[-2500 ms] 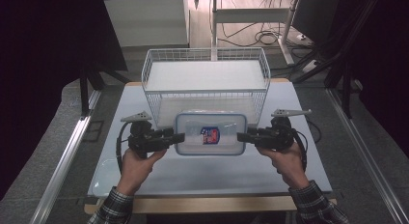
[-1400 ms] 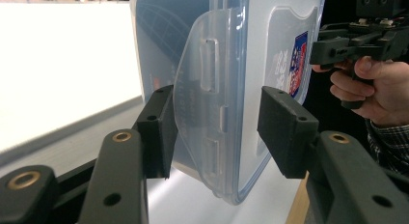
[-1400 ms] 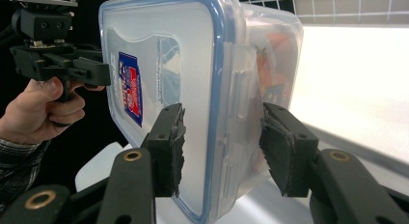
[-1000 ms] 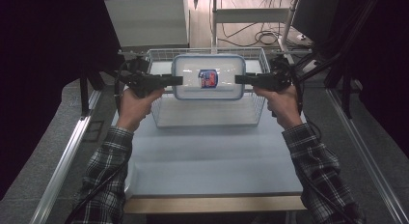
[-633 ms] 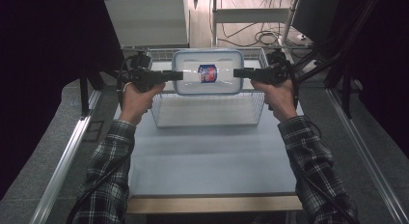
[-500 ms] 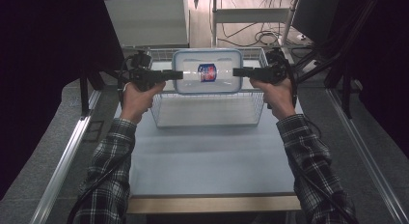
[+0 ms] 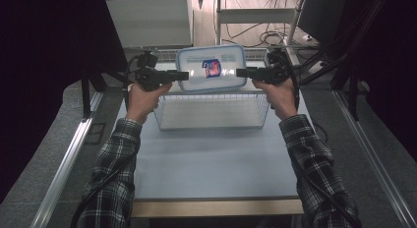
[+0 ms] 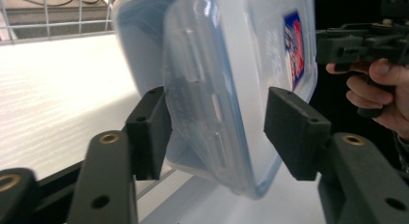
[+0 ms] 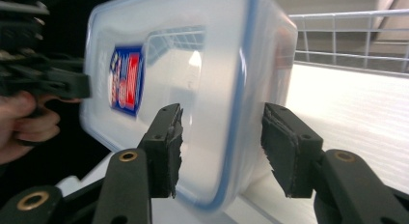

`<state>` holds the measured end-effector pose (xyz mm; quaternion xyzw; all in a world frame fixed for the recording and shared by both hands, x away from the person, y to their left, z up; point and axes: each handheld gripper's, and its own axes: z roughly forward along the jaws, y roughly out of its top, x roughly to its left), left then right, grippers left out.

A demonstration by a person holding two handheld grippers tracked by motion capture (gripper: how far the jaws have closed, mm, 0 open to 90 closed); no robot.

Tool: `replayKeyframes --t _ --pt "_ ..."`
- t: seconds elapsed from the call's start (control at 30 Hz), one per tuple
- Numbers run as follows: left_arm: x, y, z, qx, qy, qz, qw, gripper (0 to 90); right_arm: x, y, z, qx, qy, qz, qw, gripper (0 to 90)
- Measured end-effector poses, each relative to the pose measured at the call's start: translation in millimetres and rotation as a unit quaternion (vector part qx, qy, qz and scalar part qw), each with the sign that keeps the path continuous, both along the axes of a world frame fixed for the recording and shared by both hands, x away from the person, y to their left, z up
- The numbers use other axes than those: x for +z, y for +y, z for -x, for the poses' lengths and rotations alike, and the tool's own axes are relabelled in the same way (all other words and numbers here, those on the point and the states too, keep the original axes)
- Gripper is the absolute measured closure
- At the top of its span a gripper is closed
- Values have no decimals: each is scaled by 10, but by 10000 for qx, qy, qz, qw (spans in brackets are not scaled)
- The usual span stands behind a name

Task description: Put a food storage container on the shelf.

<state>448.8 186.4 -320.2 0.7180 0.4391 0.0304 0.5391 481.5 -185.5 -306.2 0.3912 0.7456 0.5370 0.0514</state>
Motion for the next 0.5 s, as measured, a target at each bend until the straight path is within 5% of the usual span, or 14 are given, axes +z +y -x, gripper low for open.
replayKeyframes --t 0.07,0.23,0.5 --pt "-18 10 -25 26 55 87 9999 405 -20 44 -5 -51 -45 198 9998 467" --pt "-33 24 -61 72 102 178 9998 395 -51 37 -39 -83 64 -13 9999 474" --pt "-42 -39 -72 123 -56 -175 9998 286 -84 13 -29 -147 105 -26 9998 508"
